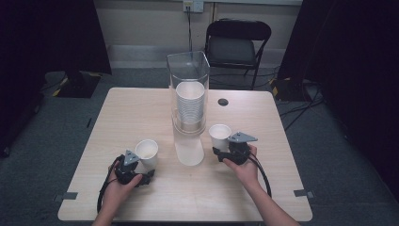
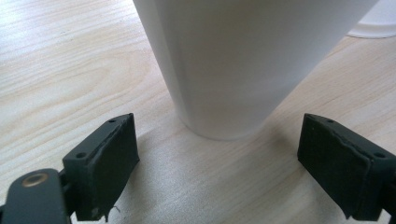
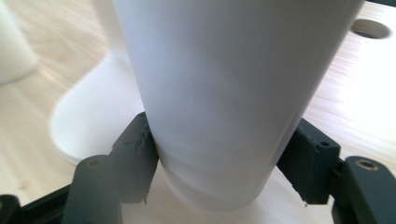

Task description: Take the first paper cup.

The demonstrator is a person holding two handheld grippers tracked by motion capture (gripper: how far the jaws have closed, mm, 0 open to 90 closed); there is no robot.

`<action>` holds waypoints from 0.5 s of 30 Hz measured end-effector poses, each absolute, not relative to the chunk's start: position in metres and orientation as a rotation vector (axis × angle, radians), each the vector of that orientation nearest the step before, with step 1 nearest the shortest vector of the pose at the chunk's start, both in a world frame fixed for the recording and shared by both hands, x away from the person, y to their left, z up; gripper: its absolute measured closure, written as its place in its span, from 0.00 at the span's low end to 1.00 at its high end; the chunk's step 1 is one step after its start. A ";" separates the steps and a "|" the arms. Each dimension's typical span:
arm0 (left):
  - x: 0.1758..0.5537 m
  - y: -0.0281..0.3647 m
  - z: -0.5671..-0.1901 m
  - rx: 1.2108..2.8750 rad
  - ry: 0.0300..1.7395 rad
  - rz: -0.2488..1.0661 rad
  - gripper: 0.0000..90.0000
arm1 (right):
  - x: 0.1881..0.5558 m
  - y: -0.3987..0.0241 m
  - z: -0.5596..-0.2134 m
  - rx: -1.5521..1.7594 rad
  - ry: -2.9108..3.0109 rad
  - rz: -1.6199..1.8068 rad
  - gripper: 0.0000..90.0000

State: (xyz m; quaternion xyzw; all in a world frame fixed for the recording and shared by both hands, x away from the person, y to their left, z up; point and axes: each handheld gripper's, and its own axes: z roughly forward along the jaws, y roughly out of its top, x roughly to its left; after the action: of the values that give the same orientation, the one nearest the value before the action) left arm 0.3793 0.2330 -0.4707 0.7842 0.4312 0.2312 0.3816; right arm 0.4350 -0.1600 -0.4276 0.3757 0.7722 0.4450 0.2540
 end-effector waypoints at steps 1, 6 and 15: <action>0.379 0.233 -0.471 2.002 1.100 0.590 0.13 | 0.435 -0.160 -0.428 1.021 2.098 1.209 0.38; 0.379 0.233 -0.471 2.002 1.100 0.589 0.13 | 0.441 -0.176 -0.428 1.069 2.058 1.198 0.38; 0.379 0.233 -0.471 2.002 1.100 0.590 0.13 | 0.451 -0.185 -0.438 1.119 2.055 1.157 0.37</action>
State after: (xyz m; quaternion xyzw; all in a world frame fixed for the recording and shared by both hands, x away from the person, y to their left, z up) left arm 0.3794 0.2330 -0.4706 0.7845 0.4310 0.2311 0.3813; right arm 0.4505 -0.1848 -0.4381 0.4136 0.7597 0.4278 0.2623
